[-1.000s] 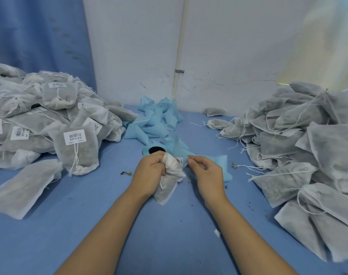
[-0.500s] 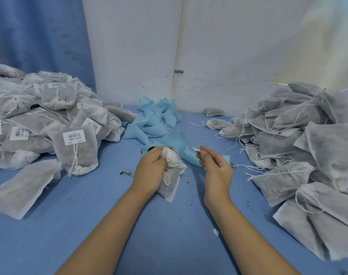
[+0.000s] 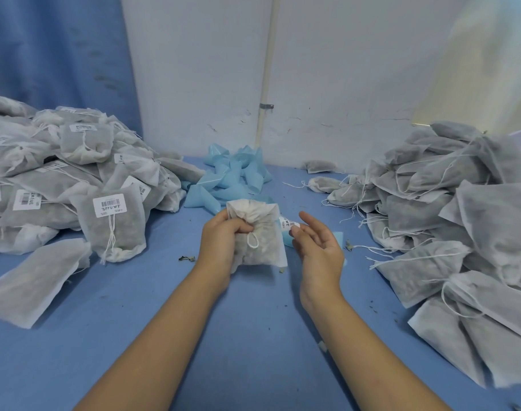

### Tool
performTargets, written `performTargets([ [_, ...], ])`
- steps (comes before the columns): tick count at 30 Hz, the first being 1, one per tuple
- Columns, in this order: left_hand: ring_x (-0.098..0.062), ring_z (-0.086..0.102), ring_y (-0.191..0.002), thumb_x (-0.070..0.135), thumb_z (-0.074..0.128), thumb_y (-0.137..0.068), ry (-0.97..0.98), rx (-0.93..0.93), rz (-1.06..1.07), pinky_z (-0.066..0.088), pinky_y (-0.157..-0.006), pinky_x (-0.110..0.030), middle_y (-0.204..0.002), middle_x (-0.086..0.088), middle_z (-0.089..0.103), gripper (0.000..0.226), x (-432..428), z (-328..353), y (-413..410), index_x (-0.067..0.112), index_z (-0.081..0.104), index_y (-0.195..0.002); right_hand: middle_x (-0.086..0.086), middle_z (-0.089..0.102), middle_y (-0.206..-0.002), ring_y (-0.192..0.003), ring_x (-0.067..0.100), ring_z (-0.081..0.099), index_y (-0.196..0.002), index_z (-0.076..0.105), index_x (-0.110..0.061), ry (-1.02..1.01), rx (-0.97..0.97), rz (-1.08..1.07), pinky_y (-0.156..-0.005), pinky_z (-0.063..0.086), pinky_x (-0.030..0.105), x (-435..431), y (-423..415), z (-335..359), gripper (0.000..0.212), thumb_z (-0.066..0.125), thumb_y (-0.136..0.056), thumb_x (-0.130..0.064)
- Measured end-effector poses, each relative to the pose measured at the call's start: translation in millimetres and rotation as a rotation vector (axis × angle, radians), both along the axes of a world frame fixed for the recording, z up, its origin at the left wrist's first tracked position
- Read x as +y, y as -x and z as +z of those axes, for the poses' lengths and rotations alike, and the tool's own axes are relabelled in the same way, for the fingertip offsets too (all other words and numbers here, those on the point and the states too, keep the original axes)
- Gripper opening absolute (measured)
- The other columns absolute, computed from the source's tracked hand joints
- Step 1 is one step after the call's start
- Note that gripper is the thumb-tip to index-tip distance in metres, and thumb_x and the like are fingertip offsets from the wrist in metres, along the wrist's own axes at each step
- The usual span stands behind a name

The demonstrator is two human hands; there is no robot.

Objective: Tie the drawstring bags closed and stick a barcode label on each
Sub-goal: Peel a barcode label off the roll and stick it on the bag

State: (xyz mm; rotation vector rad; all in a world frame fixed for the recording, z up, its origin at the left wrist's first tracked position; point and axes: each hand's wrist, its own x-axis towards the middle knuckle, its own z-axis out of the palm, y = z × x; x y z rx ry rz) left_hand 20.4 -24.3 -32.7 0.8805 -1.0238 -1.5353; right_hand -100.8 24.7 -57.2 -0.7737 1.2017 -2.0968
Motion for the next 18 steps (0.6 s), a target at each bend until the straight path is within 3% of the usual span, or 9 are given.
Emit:
performTargets([
  [4,-0.023,0.058,-0.068,-0.009,0.045,-0.076,-0.030,-0.032,-0.094,0.045,-0.061,-0.026,-0.075,-0.008,0.063,0.027,1.6,3.8,0.0,0.010,0.063,-0.075,-0.011,0.067,-0.072,-0.068,-0.001,0.061,-0.095,0.070,-0.023,-0.022,0.017,0.015,-0.070,0.048,0.012,0.4,0.1,-1.3,0.027,0.065,-0.085,0.003],
  [7,-0.019,0.056,-0.060,-0.010,0.044,-0.076,-0.007,-0.069,-0.115,0.044,-0.052,-0.019,-0.063,-0.004,0.062,0.026,4.2,6.0,0.6,0.008,0.062,-0.070,-0.003,0.067,-0.081,-0.072,0.004,0.061,-0.096,0.069,-0.021,-0.061,0.082,0.022,-0.073,0.050,0.014,0.3,-1.0,-2.4,0.024,0.065,-0.086,0.000],
  [12,-0.025,0.057,-0.078,-0.013,0.045,-0.074,0.067,-0.126,-0.132,0.044,-0.066,-0.028,-0.086,-0.016,0.063,0.031,5.0,6.4,1.0,-0.006,0.067,-0.096,0.009,0.071,-0.092,-0.083,0.019,0.062,-0.102,0.067,-0.013,-0.191,0.063,0.060,-0.083,0.051,0.035,-1.4,-3.6,-5.9,0.018,0.064,-0.086,-0.005],
  [18,-0.017,0.051,-0.060,-0.011,0.050,-0.067,0.187,-0.255,-0.163,0.042,-0.056,-0.021,-0.062,-0.004,0.058,0.022,4.4,4.7,0.2,0.006,0.063,-0.066,-0.012,0.073,-0.081,-0.076,0.003,0.066,-0.088,0.071,-0.022,-0.220,0.151,0.093,-0.070,0.050,0.019,-2.0,3.9,-4.5,0.013,0.065,-0.086,-0.011],
])
